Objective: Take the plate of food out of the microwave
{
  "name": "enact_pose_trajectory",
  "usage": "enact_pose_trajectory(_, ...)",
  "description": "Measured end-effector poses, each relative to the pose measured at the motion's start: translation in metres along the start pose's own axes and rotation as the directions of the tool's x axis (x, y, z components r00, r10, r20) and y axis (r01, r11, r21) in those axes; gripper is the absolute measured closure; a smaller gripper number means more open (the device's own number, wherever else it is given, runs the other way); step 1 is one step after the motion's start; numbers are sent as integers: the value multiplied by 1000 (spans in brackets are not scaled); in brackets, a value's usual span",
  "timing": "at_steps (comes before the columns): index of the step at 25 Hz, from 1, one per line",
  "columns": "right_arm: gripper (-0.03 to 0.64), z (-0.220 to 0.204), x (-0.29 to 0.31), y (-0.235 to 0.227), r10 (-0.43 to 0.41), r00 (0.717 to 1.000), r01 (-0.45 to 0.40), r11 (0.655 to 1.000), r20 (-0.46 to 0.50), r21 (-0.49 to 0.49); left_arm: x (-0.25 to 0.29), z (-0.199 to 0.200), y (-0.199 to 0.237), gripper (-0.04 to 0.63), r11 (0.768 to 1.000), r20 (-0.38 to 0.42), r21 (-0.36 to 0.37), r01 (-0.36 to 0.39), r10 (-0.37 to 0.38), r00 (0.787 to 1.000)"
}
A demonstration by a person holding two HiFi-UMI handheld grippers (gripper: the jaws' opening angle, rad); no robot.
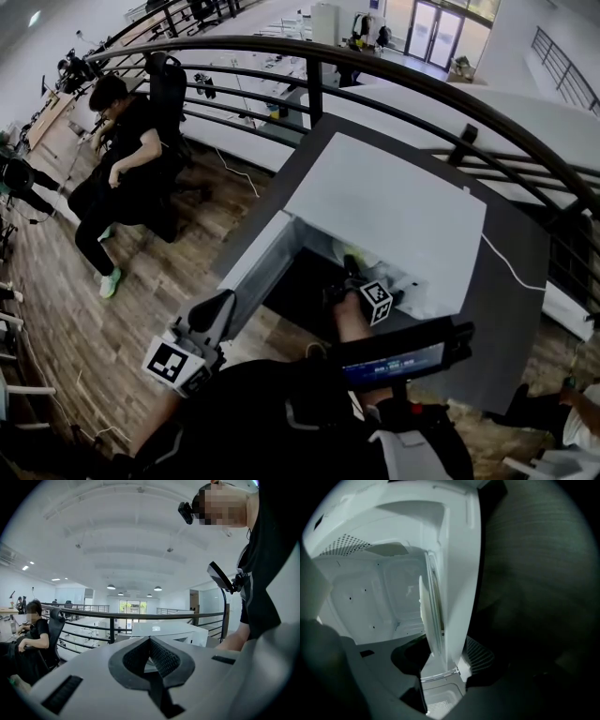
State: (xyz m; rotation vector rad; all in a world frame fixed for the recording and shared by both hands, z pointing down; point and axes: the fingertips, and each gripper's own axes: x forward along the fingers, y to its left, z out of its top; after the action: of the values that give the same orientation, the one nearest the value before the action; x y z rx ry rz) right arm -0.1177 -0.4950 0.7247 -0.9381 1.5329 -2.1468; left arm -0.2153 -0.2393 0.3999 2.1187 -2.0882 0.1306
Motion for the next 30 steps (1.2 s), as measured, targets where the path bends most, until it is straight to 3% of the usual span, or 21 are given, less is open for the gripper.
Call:
enact_pose_trajectory(7,439,-19,-3,-4,55,998,-55,998,-1,15,-7,-7,19,591,999,20,-27,32,-31,999)
enact_pose_trajectory(13,587,-24,-13,10,113,994,-113,994,-14,3,-11,-9,19,591,999,13,-20,37,-37,999)
enact_pose_trajectory(25,591,-44,-35,6,120,990,-128,986,-78,-103,-28,-13,18,591,997,33,-35,63,-62,998)
enact_pose_trajectory(30,594,-58,-49,12,129,987,-137,987,-96,-84,-37,-8,8,591,994,56,-28,105,-103,993)
